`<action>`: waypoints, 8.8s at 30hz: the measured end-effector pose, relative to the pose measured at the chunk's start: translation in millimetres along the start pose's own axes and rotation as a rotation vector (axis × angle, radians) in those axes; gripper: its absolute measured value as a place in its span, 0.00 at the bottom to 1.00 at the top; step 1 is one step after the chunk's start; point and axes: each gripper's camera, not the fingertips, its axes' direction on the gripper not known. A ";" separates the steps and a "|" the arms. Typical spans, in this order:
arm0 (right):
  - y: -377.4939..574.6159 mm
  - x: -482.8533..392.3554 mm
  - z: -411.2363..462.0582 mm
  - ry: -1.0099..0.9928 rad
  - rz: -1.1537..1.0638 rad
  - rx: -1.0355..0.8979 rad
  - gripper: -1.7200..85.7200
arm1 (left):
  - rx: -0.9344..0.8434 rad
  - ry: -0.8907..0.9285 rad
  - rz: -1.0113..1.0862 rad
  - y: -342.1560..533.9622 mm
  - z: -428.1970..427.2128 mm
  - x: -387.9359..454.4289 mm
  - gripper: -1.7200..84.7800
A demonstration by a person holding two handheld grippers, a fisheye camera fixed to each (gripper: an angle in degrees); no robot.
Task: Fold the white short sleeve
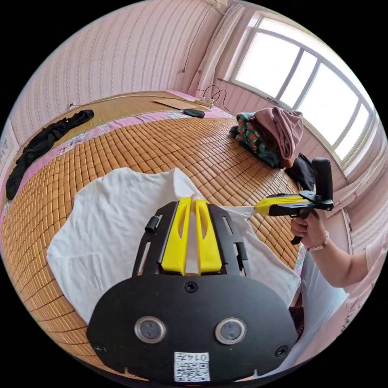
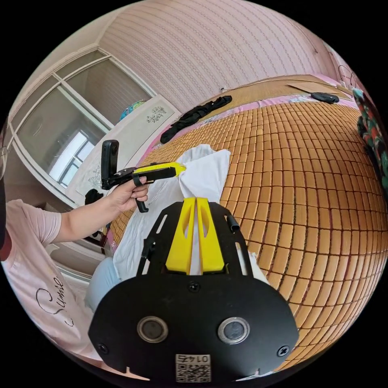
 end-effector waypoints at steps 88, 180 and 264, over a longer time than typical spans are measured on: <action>193.6 -44.5 4.8 0.183 0.306 -0.295 0.03 | -0.126 -0.074 -0.537 399.7 -232.5 -3.8 0.02; 157.4 -96.6 35.6 0.259 0.261 -0.414 0.12 | 0.010 0.127 0.370 383.7 -17.5 299.1 0.16; -2.2 -158.7 181.7 0.305 -0.321 -0.385 0.15 | -0.032 -0.322 -0.464 419.4 -119.1 174.4 0.14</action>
